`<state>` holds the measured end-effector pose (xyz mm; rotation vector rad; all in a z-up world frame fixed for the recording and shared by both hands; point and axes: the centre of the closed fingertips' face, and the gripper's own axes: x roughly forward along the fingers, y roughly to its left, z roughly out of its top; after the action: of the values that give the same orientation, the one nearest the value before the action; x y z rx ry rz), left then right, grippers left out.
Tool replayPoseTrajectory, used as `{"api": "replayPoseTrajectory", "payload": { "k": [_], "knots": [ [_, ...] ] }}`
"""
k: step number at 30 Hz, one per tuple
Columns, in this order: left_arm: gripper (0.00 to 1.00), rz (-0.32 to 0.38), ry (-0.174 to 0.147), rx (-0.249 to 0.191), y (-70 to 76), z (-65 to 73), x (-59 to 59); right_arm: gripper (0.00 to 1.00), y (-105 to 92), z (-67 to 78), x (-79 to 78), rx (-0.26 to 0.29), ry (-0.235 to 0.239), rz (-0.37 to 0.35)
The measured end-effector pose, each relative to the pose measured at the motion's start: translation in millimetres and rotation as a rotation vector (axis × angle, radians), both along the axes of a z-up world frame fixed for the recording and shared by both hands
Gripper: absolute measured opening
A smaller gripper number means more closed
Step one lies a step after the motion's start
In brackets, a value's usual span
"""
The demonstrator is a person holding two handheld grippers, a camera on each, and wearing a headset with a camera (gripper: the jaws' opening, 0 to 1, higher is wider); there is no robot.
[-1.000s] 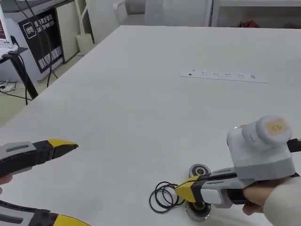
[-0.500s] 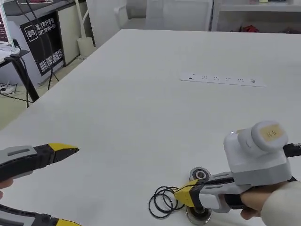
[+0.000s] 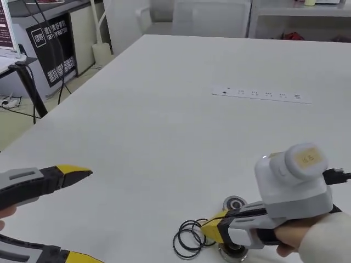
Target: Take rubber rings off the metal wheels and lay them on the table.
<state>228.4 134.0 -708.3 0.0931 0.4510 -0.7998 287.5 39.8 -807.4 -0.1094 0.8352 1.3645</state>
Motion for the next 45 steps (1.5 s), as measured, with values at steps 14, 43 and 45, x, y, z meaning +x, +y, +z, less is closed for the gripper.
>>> {"api": "replayPoseTrajectory", "payload": {
  "k": [14,43,45],
  "knots": [
    [0.98,0.005,-0.006,-0.006,3.0,0.5,-1.6,0.00,5.2,-2.9,-5.7,-0.017,-0.013,0.020],
    [0.98,0.016,-0.021,-0.005,6.9,5.5,-4.5,0.03,5.0,4.8,-2.2,-0.019,-0.030,0.024],
    [0.98,0.016,-0.019,-0.005,6.8,5.3,-4.3,0.06,3.8,4.0,-2.0,-0.023,-0.028,0.023]
  ]
}}
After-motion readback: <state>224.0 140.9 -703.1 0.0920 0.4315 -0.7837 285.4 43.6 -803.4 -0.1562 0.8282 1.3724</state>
